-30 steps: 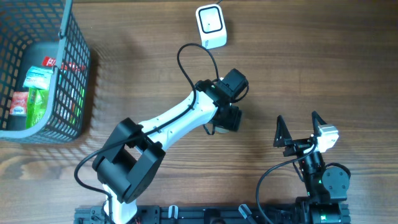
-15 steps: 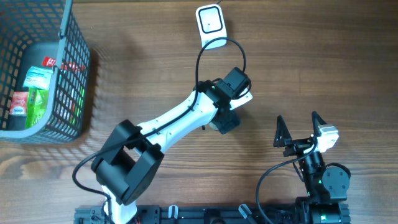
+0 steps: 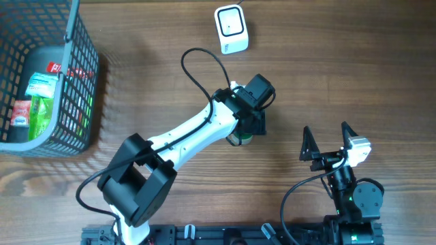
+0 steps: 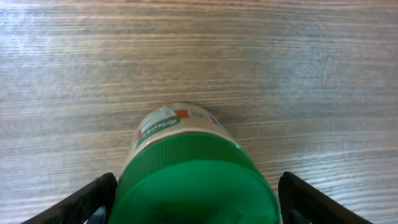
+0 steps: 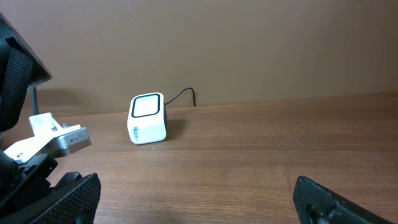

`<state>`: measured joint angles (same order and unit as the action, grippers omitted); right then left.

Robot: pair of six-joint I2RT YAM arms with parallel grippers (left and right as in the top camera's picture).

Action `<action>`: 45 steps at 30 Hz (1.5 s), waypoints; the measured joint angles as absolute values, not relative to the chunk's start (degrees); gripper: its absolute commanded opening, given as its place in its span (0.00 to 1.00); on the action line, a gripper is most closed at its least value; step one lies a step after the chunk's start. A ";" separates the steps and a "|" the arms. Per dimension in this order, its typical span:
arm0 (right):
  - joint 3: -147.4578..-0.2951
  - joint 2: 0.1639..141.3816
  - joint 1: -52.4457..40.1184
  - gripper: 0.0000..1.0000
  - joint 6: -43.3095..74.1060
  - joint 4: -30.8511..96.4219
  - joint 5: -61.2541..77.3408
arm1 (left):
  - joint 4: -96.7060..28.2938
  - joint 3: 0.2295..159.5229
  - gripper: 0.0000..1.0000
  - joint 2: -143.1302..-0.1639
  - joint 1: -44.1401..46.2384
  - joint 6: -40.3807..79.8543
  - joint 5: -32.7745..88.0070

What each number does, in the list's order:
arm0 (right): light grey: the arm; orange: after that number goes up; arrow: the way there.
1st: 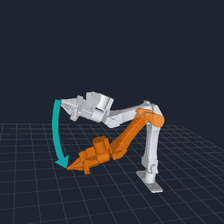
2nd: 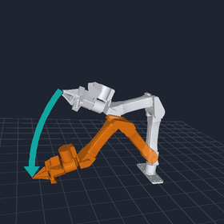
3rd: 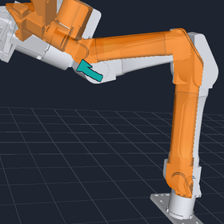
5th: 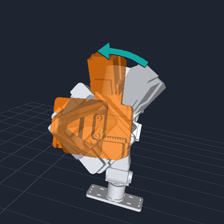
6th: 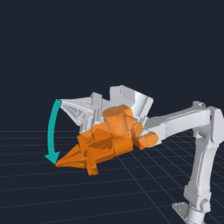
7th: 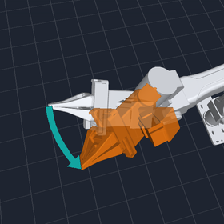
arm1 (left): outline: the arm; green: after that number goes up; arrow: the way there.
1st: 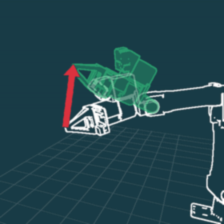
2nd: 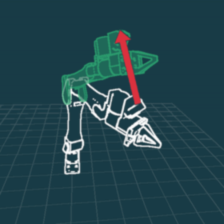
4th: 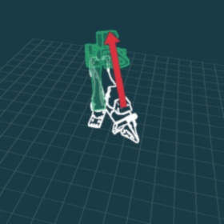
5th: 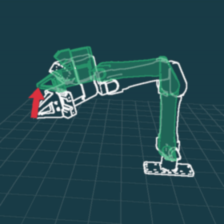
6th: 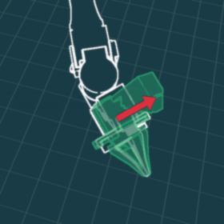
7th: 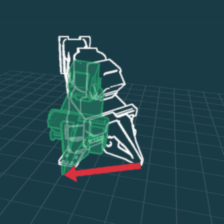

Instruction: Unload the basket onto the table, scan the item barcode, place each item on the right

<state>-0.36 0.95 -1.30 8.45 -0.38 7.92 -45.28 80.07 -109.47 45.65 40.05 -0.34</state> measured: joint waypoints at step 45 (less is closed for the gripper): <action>-0.36 0.95 -1.30 1.00 8.45 -0.38 7.94 | -42.94 79.96 1.00 -108.01 47.64 35.16 -11.18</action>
<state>-0.36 0.95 -1.30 8.45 -0.38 7.94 -42.94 79.96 -108.01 47.64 35.16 -11.18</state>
